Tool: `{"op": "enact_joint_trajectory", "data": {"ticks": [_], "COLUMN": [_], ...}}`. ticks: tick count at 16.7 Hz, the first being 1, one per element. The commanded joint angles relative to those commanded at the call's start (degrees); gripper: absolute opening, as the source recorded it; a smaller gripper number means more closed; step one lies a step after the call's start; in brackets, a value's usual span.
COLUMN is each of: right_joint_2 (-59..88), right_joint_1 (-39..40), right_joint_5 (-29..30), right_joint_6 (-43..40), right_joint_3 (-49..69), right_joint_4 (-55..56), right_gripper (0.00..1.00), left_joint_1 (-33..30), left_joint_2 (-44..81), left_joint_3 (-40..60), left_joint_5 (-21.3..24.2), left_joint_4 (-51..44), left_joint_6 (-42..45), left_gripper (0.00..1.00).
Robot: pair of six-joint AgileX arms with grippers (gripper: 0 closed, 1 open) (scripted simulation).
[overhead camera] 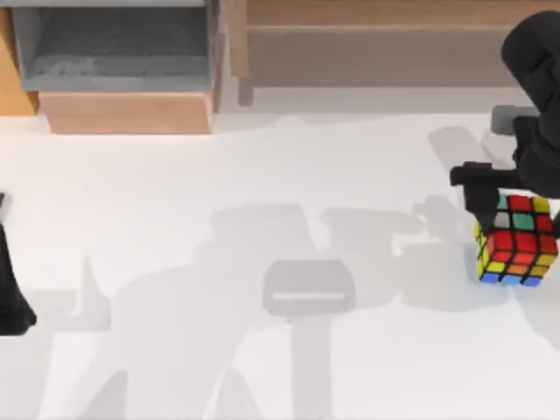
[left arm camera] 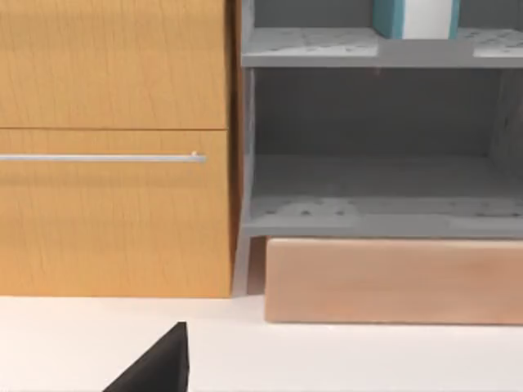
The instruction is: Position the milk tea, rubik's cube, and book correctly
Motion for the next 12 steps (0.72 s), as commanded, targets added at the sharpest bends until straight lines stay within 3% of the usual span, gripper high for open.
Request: {"op": "enact_joint_trajectory", "data": {"ticks": [7,12], "right_joint_2": [-1.83,-13.3], "right_joint_1": [-3.07,-18.1], "right_joint_5": [-2.1,-8.09], "right_joint_6": [-2.6,-8.8], "right_joint_3": [1.69,7.0], "right_joint_4": [3.72,21.14], "right_gripper": [0.0,0.0], "left_joint_1": [0.0,0.0], "left_joint_2": [0.0,0.0], "left_joint_3": [0.0,0.0], "left_joint_5": [0.0,0.0], "left_joint_4": [0.0,0.0], "left_joint_6": [0.0,0.0], "left_gripper": [1.0,1.0]}}
